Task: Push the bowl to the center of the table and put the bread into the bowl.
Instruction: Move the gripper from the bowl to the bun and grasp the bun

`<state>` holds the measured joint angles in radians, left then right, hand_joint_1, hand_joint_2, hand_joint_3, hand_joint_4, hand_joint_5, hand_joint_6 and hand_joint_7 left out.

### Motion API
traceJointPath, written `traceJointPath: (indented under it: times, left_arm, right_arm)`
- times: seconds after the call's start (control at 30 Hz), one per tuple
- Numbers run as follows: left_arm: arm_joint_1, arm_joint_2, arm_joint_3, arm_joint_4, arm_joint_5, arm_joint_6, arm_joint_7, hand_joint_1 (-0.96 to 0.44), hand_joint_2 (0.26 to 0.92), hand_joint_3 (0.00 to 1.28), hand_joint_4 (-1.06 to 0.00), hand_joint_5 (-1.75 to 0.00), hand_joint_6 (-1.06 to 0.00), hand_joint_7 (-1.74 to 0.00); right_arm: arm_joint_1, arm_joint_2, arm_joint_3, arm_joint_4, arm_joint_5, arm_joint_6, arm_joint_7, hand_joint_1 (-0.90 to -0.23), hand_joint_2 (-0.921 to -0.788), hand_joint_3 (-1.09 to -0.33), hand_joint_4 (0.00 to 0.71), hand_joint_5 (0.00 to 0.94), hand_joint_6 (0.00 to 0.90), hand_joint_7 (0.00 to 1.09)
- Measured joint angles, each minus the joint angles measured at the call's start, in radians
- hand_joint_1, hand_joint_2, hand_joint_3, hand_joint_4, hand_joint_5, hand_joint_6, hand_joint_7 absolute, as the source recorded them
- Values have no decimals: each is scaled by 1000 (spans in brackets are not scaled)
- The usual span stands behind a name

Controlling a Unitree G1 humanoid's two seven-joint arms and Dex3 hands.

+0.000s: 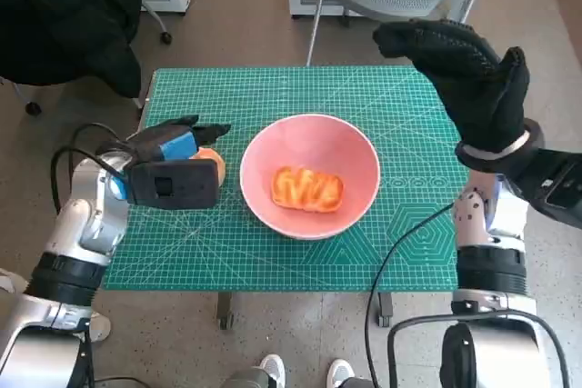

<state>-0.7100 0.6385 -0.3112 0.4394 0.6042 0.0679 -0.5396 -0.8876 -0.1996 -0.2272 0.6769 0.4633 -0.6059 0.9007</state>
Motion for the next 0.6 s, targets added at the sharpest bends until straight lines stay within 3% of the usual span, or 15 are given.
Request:
traceJointPath:
  times: [0.6]
  left_arm:
    - [0, -9, -53, 16, 76, 70, 5, -283, 695, 1, -92, -7, -301, -11]
  right_arm:
    - [1, -1, 1, -3, 0, 4, 0, -730, -921, -871, 334, 0, 411, 3]
